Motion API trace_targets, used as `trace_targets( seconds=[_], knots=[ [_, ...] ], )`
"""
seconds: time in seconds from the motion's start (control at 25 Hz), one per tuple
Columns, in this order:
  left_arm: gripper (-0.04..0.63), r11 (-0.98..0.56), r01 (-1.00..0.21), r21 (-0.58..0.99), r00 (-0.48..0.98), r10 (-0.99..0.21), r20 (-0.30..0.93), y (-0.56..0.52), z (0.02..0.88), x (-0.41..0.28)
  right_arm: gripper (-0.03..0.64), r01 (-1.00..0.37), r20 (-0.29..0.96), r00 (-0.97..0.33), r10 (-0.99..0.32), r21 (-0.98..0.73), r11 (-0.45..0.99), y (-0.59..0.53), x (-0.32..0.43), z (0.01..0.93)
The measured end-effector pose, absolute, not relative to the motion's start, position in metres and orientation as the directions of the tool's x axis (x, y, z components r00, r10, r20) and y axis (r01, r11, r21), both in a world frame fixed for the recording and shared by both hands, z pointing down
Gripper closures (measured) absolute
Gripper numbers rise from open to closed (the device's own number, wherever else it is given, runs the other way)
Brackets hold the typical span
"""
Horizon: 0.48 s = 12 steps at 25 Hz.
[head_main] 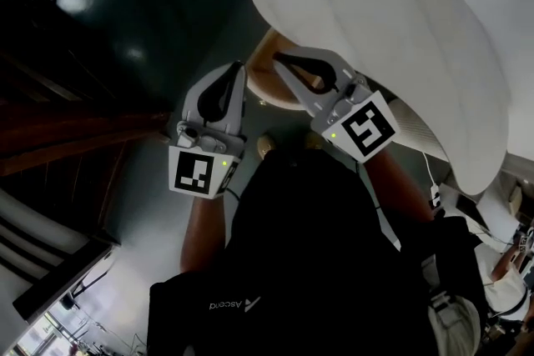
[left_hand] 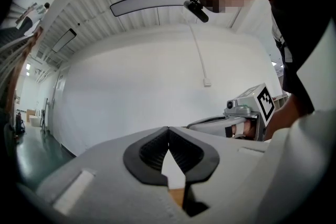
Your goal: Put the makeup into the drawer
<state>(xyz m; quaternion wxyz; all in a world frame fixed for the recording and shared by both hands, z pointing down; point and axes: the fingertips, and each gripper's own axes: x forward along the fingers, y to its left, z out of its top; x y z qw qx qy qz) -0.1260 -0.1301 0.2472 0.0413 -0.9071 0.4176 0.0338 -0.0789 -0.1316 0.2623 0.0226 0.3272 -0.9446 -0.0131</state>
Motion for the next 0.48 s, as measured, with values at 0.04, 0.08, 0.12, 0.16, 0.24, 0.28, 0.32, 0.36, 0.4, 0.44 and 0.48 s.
trace_targets(
  seconds=[0.04,0.08,0.12,0.16,0.24,0.28,0.32,0.36,0.4,0.44,0.48],
  knots=[
    [0.586,-0.651,-0.757,-0.049,0.653,-0.751,-0.099,-0.125,0.242,-0.124,0.614,-0.622,0.019,-0.782,-0.623,0.043,0.782,-0.126,-0.077,0.255],
    [0.586,-0.654,-0.754,-0.053,0.656,-0.748,-0.102,-0.122,0.238,-0.123,0.614,-0.626,0.007,-0.779,-0.627,0.044,0.779,-0.122,-0.075,0.25],
    [0.586,-0.657,-0.751,-0.057,0.659,-0.744,-0.107,-0.12,0.235,-0.121,0.614,-0.631,-0.006,-0.776,-0.631,0.044,0.775,-0.119,-0.072,0.245],
    [0.586,-0.66,-0.748,-0.062,0.663,-0.74,-0.113,-0.117,0.233,-0.119,0.614,-0.635,-0.019,-0.772,-0.635,0.043,0.771,-0.116,-0.069,0.242],
    [0.586,-0.665,-0.743,-0.072,0.668,-0.734,-0.119,-0.114,0.23,-0.113,0.614,-0.645,-0.043,-0.764,-0.644,0.041,0.763,-0.11,-0.062,0.237],
    [0.586,-0.666,-0.742,-0.079,0.67,-0.733,-0.117,-0.113,0.231,-0.111,0.614,-0.651,-0.053,-0.759,-0.649,0.042,0.758,-0.108,-0.058,0.235],
    [0.586,-0.667,-0.74,-0.086,0.673,-0.73,-0.118,-0.112,0.23,-0.108,0.614,-0.656,-0.061,-0.755,-0.653,0.045,0.754,-0.106,-0.054,0.235],
    [0.586,-0.67,-0.737,-0.091,0.676,-0.727,-0.124,-0.111,0.229,-0.106,0.614,-0.66,-0.066,-0.751,-0.657,0.048,0.749,-0.103,-0.051,0.234],
    [0.586,-0.673,-0.734,-0.095,0.679,-0.722,-0.132,-0.109,0.227,-0.103,0.614,-0.665,-0.07,-0.747,-0.661,0.05,0.746,-0.1,-0.047,0.234],
    [0.586,-0.676,-0.73,-0.098,0.683,-0.717,-0.138,-0.108,0.226,-0.1,0.614,-0.669,-0.072,-0.743,-0.665,0.052,0.742,-0.097,-0.044,0.235],
    [0.586,-0.679,-0.727,-0.1,0.686,-0.714,-0.138,-0.106,0.226,-0.098,0.614,-0.673,-0.074,-0.739,-0.67,0.052,0.737,-0.095,-0.042,0.236]
  ],
)
